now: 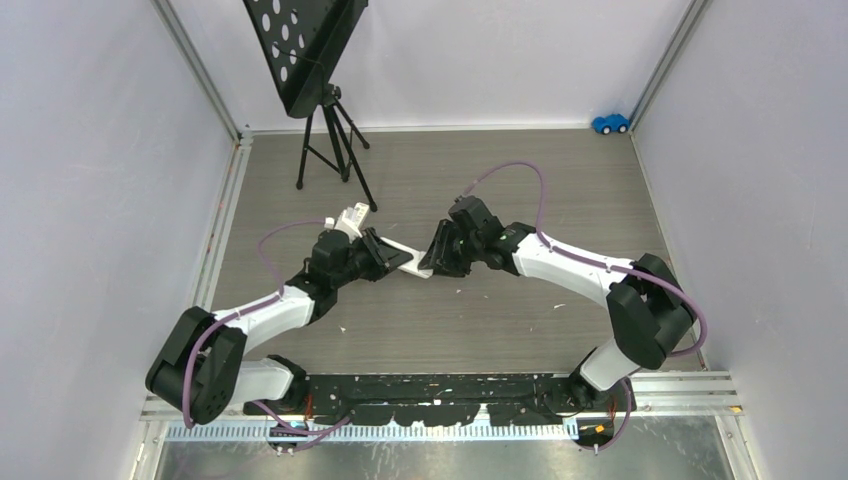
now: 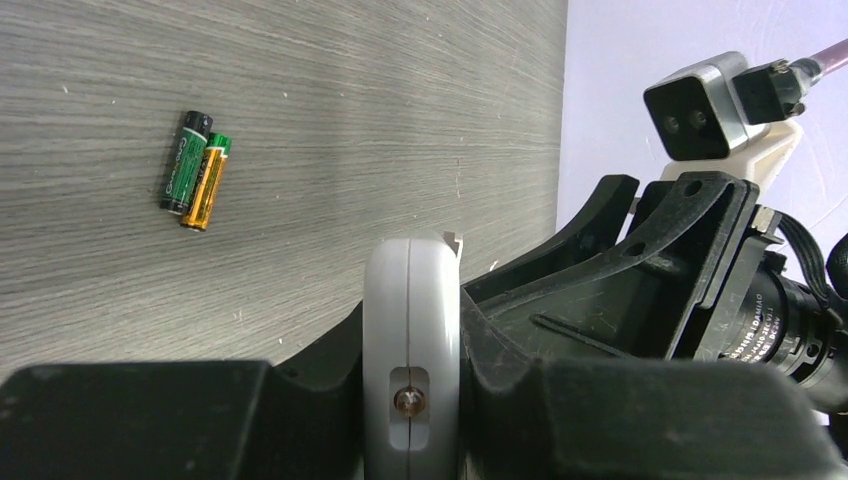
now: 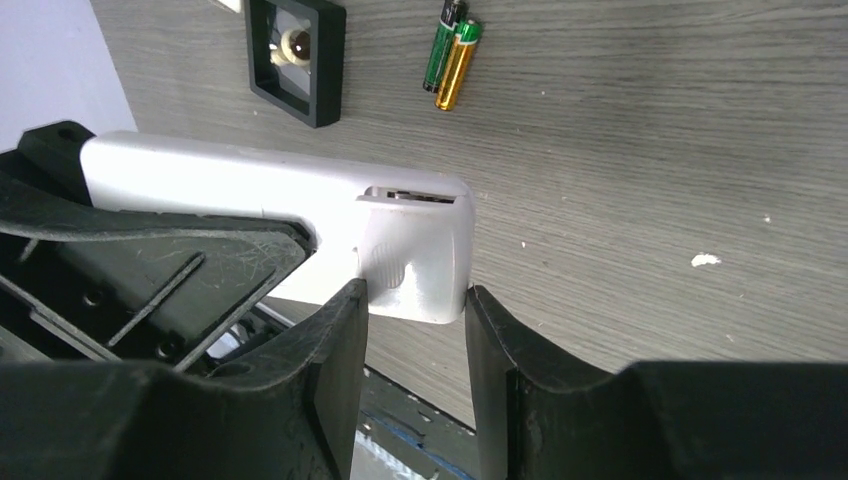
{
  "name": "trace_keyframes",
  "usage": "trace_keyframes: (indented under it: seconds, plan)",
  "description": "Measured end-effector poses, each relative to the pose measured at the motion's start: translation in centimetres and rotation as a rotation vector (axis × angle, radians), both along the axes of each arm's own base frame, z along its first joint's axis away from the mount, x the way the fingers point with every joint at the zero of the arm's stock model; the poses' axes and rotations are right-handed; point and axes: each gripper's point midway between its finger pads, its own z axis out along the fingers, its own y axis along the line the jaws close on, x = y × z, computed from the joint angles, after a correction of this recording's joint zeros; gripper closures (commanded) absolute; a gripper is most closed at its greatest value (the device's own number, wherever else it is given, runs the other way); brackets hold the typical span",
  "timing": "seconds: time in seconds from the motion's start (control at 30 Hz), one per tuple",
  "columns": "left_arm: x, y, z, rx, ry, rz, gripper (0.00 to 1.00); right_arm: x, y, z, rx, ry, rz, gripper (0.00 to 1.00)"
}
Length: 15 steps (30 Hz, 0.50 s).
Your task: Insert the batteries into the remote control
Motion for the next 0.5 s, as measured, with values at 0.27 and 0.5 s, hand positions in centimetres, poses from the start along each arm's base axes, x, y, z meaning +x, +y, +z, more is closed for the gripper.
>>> trace_keyframes:
  seconds: [0.27, 0.5]
  plan:
    - [-0.28, 0.05, -0.34, -0.016, 0.02, 0.008, 1.0, -0.42, 0.15, -0.27, 0.011, 0.037, 0.003, 0.56]
    - [-0.41, 0.05, -0.36, -0.054, 0.049, 0.027, 1.0, -0.5, 0.13, -0.25, 0.017, 0.052, -0.005, 0.54]
